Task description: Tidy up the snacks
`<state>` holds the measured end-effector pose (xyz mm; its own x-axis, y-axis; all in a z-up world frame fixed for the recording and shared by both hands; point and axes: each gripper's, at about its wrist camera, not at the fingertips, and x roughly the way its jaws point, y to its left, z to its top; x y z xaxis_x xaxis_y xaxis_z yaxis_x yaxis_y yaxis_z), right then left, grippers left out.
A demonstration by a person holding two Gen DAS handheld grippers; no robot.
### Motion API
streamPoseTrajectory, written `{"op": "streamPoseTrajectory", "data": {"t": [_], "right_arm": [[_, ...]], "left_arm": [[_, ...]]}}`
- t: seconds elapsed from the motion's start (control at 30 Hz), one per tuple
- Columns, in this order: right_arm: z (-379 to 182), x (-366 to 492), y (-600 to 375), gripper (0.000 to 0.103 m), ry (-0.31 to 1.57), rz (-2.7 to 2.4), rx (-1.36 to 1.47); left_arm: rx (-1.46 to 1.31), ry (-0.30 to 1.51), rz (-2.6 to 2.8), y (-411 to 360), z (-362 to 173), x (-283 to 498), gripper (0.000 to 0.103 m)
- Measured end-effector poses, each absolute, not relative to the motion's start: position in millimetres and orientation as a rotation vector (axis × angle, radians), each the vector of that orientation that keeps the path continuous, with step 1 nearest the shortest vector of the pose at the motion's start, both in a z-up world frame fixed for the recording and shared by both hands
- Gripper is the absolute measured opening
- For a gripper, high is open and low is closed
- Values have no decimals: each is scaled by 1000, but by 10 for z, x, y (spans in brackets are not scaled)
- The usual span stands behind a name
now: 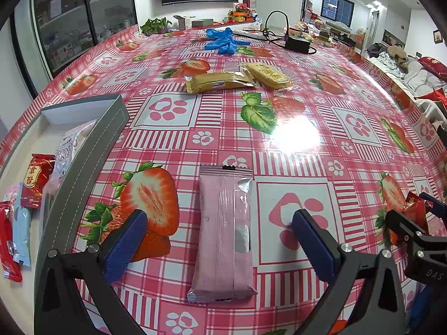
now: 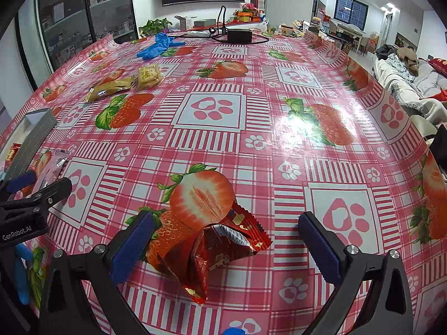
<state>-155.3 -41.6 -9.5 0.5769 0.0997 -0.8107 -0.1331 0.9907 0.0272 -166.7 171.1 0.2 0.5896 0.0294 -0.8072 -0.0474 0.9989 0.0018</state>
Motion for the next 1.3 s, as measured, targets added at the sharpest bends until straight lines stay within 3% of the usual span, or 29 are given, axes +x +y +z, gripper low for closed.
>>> {"op": "streamPoseTrajectory", "data": {"t": [1.3], "right_arm": [[-80,-1636,-408,102,962,145,-46]], "left_arm": [[-21,962,56,1706,19,-1669,103]]}}
